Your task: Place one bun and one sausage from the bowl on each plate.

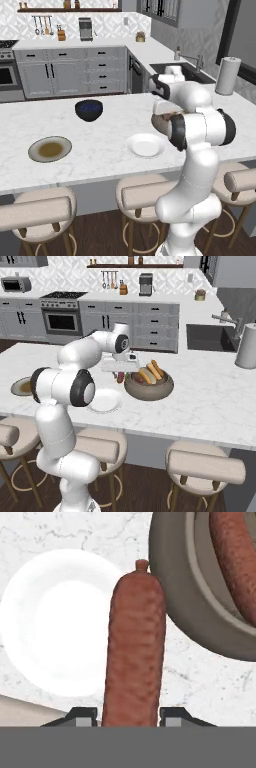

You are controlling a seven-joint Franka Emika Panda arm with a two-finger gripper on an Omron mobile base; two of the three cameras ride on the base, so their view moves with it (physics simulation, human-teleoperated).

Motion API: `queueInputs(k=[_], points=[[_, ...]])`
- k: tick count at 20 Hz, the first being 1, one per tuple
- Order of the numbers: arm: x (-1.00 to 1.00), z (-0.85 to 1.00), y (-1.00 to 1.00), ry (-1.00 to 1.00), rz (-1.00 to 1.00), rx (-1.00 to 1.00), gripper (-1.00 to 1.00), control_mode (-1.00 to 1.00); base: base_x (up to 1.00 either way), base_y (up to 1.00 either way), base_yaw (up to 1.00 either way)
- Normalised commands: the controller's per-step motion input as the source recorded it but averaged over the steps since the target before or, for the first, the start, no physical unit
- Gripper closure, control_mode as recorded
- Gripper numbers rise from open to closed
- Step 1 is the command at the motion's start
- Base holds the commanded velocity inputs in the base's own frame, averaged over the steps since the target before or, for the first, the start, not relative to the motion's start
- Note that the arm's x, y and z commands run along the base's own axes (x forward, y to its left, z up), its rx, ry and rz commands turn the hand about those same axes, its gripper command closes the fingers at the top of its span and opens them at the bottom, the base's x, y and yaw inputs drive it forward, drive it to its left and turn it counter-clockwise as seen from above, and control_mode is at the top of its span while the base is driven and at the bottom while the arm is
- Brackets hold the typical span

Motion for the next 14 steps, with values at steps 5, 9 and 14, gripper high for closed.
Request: queueInputs(k=[5, 9, 14], points=[[0.19, -0.37, 1.00, 0.00, 0.27, 0.00, 1.00, -1.00, 0.00, 0.00, 0.00], [0.36, -0.40, 0.99, 0.06, 0.21, 0.00, 1.00, -1.00, 0.00, 0.00, 0.00], [0.04, -0.50, 0.42, 0.10, 0.19, 0.00, 1.00, -1.00, 0.00, 0.00, 0.00]])
